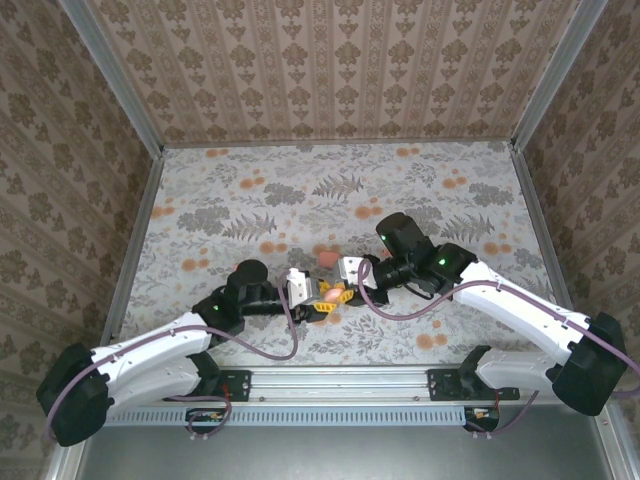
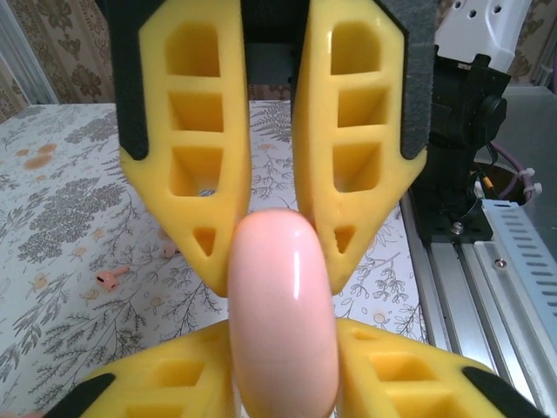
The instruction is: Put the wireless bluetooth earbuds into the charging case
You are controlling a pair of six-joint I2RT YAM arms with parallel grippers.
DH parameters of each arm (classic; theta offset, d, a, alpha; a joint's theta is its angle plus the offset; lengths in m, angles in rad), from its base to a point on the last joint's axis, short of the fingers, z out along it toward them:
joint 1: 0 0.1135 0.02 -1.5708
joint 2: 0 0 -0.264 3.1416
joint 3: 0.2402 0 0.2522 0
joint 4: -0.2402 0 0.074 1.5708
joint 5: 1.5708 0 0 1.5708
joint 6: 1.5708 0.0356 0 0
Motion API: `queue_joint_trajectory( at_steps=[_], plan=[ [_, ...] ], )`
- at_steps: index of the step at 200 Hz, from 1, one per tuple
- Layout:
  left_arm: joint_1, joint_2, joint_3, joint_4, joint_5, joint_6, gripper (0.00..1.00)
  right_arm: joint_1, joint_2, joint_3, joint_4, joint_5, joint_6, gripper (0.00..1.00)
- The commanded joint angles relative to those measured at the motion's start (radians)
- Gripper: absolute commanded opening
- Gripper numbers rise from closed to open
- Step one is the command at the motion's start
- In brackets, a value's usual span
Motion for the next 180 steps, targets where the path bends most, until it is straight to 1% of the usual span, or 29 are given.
queue_joint_trajectory(
  at_steps=[1,25,50,61,72,99,125,180],
  plan=[
    [-0.007,-0.008,0.022,0.021,0.023,0.008,0.26,0.005,-0.003,0.016,0.02,-0.026,0.004,0.16],
    [-0.009,-0.013,0.021,0.024,0.018,0.003,0.2,0.006,-0.004,0.011,0.02,-0.021,0.007,0.17],
    [-0.009,-0.016,0.018,0.027,0.015,-0.001,0.19,-0.002,-0.017,-0.007,0.072,-0.01,0.066,0.3],
    [-0.01,-0.015,0.018,0.03,0.017,-0.004,0.19,-0.007,-0.024,-0.015,0.09,-0.011,0.078,0.34],
    [-0.012,-0.013,0.018,0.031,0.02,-0.006,0.19,-0.013,-0.029,-0.021,0.097,-0.009,0.084,0.35],
    [-0.013,-0.012,0.019,0.029,0.02,-0.004,0.19,-0.036,-0.033,-0.016,0.087,-0.002,0.094,0.36],
    [-0.015,-0.009,0.021,0.025,0.02,-0.002,0.18,-0.057,-0.035,0.003,0.065,0.031,0.096,0.35],
    [-0.019,-0.01,0.017,0.028,0.005,-0.003,0.18,-0.112,-0.049,0.023,0.086,-0.002,0.11,0.36]
  ],
)
